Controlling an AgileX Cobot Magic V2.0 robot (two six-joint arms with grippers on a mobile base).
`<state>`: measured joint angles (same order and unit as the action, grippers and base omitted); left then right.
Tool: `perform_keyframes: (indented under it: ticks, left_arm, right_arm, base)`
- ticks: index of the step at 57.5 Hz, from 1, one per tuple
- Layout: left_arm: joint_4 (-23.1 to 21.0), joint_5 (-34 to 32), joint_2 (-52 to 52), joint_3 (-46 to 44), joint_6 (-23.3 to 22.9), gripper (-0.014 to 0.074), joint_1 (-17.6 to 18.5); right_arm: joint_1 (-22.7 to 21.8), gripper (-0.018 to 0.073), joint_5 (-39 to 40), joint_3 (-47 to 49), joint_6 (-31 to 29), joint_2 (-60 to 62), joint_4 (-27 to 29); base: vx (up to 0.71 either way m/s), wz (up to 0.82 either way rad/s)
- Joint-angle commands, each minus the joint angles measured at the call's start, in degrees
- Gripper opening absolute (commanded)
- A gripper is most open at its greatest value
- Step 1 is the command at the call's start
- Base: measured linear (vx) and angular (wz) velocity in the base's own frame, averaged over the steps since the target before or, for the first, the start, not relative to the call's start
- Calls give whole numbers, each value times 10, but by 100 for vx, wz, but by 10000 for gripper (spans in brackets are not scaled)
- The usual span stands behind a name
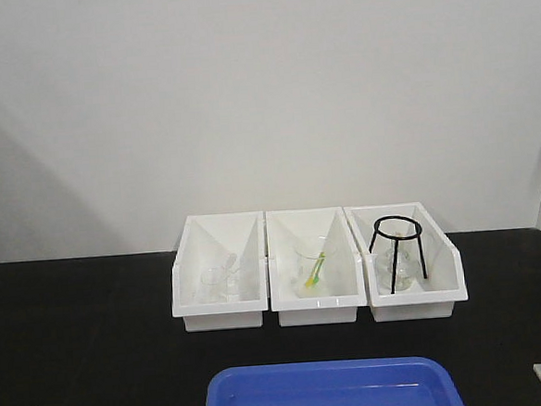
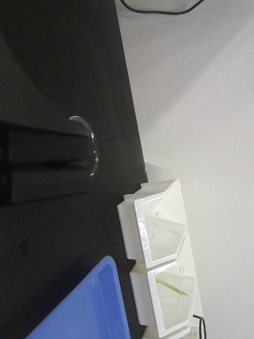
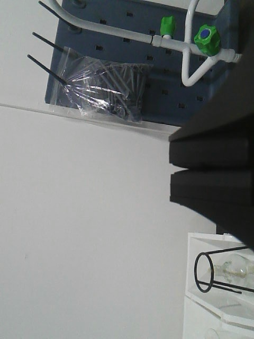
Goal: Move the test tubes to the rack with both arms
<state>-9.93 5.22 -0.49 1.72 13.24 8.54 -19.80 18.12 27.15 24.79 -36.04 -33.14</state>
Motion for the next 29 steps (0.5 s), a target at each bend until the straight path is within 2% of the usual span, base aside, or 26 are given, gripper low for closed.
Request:
perform_keyframes:
  ticks: [1,29]
  left_arm:
    - [-1,-46,-11,15,-5,-20,-1]
    - [-1,-46,-11,15,-5,-20,-1]
  right_arm:
    - [-2,-7,34,18,0,0,3]
    - [-2,-7,34,18,0,0,3]
  base:
    - [0,0]
    - [0,0]
